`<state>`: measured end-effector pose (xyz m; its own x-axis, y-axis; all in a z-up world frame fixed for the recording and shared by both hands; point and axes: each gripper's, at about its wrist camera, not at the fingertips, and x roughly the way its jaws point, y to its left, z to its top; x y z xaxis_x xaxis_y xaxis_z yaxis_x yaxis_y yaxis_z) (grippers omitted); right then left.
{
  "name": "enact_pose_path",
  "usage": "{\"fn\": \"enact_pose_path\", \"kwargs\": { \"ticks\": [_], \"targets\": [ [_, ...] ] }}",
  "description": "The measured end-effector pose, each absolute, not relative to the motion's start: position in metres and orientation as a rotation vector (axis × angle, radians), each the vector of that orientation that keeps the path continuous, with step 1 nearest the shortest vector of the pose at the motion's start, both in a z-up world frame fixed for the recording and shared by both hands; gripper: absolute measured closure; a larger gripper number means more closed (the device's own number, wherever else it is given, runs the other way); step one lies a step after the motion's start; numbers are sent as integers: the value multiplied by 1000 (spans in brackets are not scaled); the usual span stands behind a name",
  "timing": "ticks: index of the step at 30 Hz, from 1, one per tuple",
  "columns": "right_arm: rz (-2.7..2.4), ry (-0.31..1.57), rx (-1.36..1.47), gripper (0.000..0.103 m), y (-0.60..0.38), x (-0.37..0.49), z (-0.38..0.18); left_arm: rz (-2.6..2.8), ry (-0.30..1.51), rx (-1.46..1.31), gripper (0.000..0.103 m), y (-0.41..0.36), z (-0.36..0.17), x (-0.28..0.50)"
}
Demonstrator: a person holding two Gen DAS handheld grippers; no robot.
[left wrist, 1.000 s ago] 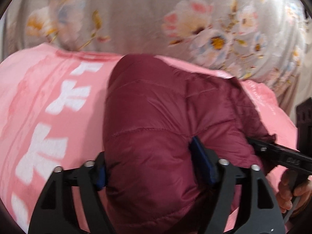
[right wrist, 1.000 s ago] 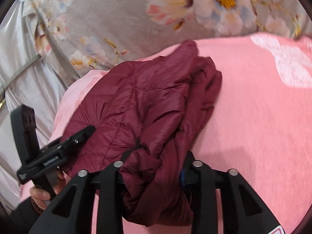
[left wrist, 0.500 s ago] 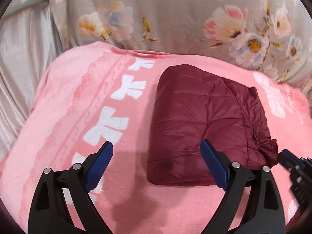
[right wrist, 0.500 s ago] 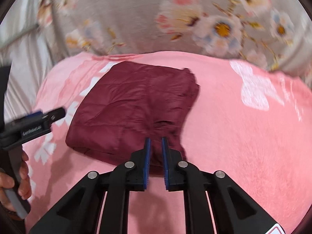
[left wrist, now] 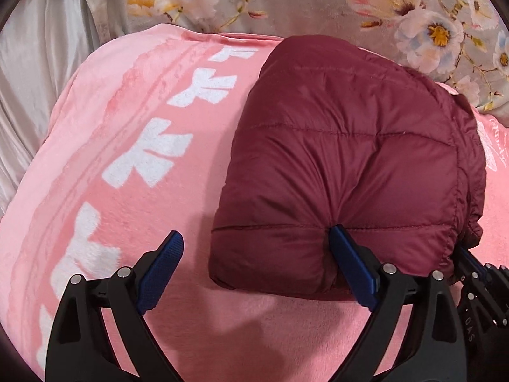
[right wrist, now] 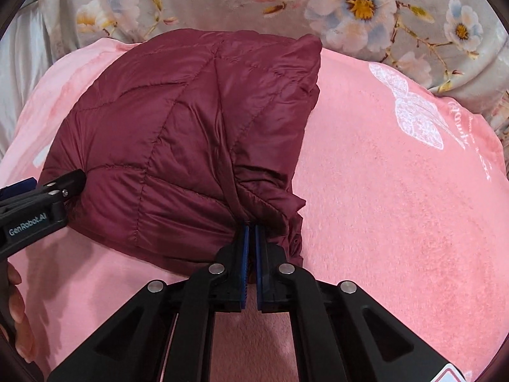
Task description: Fold large clothes
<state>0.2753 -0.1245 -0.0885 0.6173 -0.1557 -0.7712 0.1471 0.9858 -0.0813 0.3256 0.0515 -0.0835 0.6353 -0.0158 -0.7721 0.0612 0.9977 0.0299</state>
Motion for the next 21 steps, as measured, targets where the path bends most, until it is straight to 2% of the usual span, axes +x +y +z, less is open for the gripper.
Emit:
{"fn": "enact_pose_path", "kwargs": {
  "ticks": [4, 13, 21],
  "targets": [
    [-199, 873, -73, 103, -116, 274, -90, -29, 843, 81, 9, 46, -91, 321],
    [-168, 869, -12, 103, -128, 271, -85, -47, 846, -5, 5, 58, -97, 323],
    [-163, 822, 32, 100, -135, 258, -75, 49, 733, 132, 5, 39, -86, 303]
  ]
}}
